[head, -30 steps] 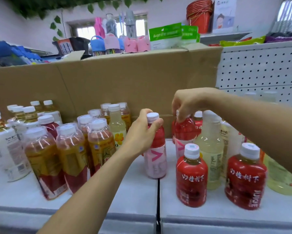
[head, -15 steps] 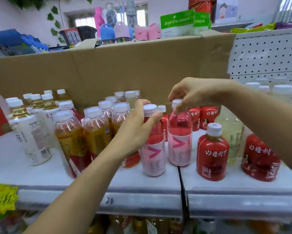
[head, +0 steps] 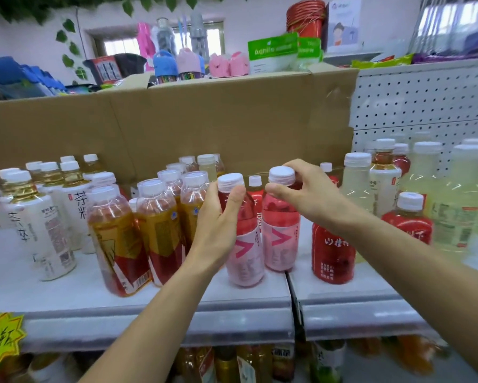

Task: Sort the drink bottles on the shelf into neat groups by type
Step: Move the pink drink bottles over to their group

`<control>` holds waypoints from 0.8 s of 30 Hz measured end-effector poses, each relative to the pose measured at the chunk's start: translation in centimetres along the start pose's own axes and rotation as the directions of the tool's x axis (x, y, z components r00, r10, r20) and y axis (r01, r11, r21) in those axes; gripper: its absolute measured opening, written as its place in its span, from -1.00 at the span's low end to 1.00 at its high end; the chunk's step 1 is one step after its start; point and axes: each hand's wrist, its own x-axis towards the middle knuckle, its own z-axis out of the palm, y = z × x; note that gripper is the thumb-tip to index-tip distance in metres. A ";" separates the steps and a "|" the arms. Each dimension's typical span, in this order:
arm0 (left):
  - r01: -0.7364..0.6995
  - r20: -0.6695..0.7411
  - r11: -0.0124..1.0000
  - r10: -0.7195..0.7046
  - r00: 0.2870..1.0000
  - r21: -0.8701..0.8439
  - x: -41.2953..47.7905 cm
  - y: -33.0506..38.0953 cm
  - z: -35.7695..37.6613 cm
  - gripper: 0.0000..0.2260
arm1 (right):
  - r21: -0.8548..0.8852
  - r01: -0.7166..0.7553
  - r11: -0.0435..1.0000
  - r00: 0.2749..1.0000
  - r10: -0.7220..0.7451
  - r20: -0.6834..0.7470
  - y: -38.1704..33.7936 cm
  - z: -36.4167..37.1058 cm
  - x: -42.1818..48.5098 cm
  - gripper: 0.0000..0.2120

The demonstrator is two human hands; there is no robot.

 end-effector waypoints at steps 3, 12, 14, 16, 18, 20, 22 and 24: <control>-0.018 -0.034 0.999 0.017 0.999 -0.035 -0.5 0.4 0.0 -0.69 | 0.051 0.044 0.998 0.997 -0.041 -0.058 -0.6 -0.5 -1.4 -0.72; -0.094 -0.041 0.995 0.092 0.995 -0.036 -2.7 3.9 2.1 -0.75 | 0.211 0.132 0.969 0.989 -0.114 -0.095 -1.5 -4.6 -5.2 -0.78; -0.070 -0.025 0.997 0.070 0.997 -0.035 -3.5 4.5 3.4 -0.69 | 0.212 0.122 0.970 0.991 -0.110 -0.070 -0.9 -6.1 -6.2 -0.80; -0.051 -0.014 0.998 0.051 0.999 -0.042 -4.3 4.9 5.2 -0.68 | 0.226 0.112 0.968 0.993 -0.104 -0.046 -0.2 -7.8 -7.2 -0.83; -0.033 0.004 0.998 0.034 0.999 -0.061 -5.3 5.5 7.2 -0.73 | 0.228 0.107 0.968 0.994 -0.099 -0.048 0.5 -9.8 -8.4 -0.84; -0.010 0.018 0.997 0.012 1.000 -0.082 -6.6 6.1 9.5 -0.77 | 0.223 0.101 0.970 0.994 -0.089 -0.064 1.2 -12.1 -9.8 -0.83; -0.003 0.040 0.995 0.007 0.999 -0.097 -8.0 7.0 12.0 -0.76 | 0.219 0.079 0.973 0.996 -0.065 -0.067 2.0 -14.8 -11.5 -0.81; 0.002 0.058 0.993 0.004 0.998 -0.115 -9.4 7.9 14.9 -0.76 | 0.197 0.049 0.979 0.997 -0.038 -0.060 3.1 -17.7 -13.4 -0.77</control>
